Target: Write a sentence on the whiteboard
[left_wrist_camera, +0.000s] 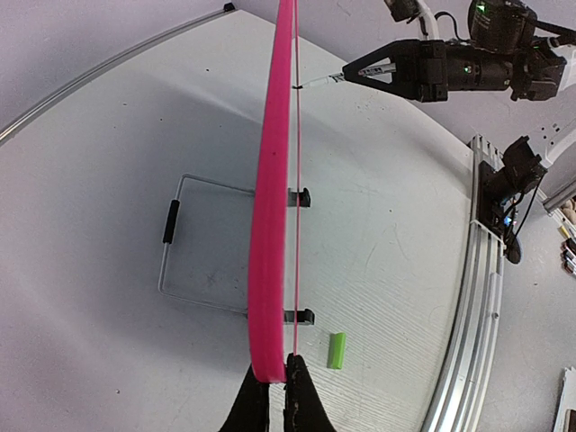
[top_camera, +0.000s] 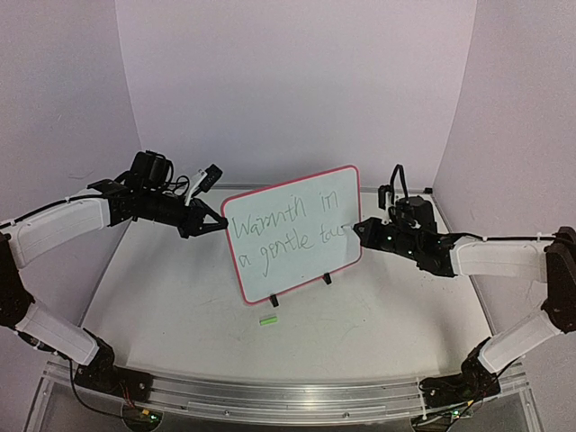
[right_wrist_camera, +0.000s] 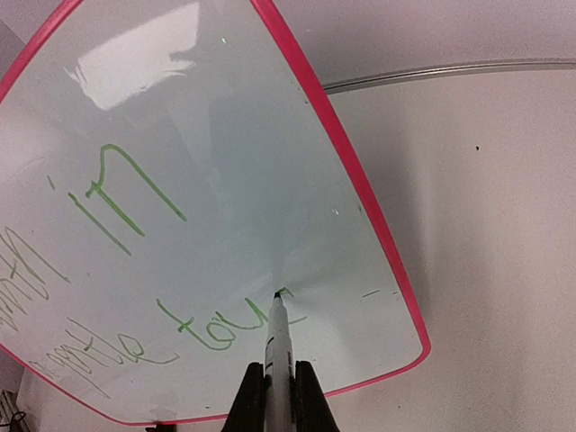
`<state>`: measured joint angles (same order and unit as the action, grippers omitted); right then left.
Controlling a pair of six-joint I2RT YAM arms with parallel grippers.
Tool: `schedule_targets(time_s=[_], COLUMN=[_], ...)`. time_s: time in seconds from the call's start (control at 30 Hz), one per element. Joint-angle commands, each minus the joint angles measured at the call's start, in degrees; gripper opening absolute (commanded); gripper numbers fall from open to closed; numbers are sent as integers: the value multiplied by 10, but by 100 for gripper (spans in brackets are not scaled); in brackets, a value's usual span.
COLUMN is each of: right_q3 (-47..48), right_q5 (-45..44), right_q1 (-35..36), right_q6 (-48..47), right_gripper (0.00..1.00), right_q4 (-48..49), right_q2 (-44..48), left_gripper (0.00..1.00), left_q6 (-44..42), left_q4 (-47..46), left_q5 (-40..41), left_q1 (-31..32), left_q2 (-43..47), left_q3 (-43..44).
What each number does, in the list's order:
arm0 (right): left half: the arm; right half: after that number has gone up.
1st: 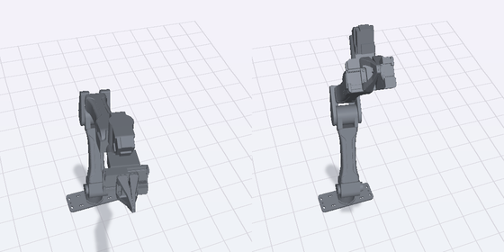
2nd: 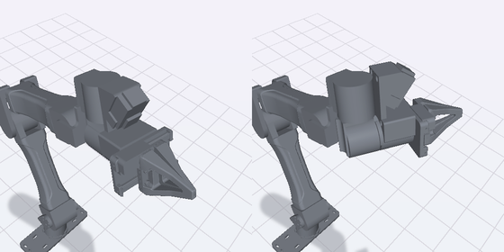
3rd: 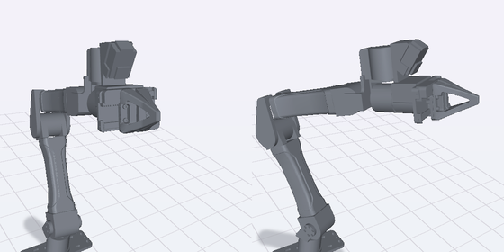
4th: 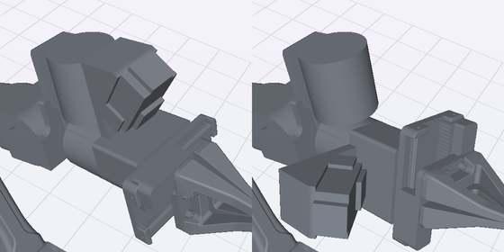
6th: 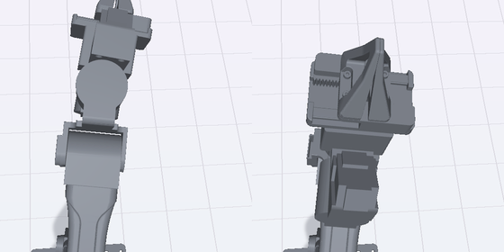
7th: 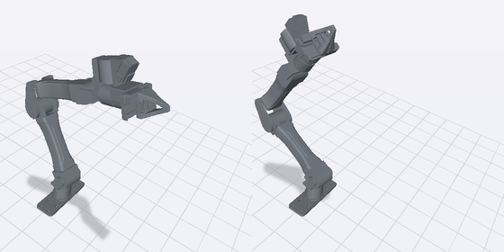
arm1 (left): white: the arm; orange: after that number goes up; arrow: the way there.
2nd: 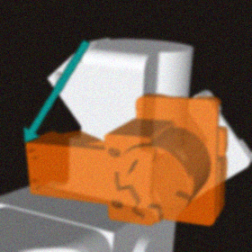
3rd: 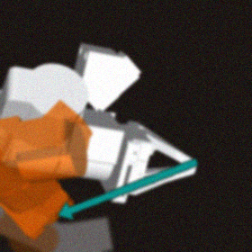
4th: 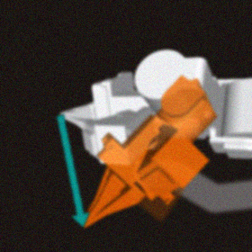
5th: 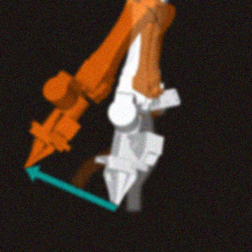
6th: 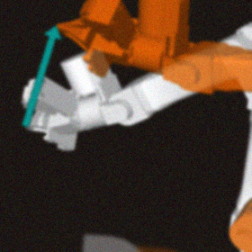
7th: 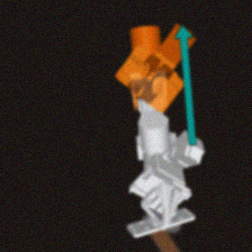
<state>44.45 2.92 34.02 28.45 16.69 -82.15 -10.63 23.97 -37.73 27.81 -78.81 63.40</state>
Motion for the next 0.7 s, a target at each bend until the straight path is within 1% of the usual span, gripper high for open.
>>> schedule_targets(time_s=[0.0,0.33,0.67], right_q3=[15,0,7], right_q5=[29,7,-18], right_q1=[-1,-2,-2], right_q6=[-10,7,10], right_gripper=[0,0,0], right_q4=[20,6,-8], right_q2=[-9,-18,-23], left_gripper=[0,0,0], left_q6=[-28,-29,-29], left_q4=[65,66,66], left_q5=[31,31,31], left_q1=[13,13,13], left_q2=[-27,-28,-28], left_q3=[-9,-9,-9])
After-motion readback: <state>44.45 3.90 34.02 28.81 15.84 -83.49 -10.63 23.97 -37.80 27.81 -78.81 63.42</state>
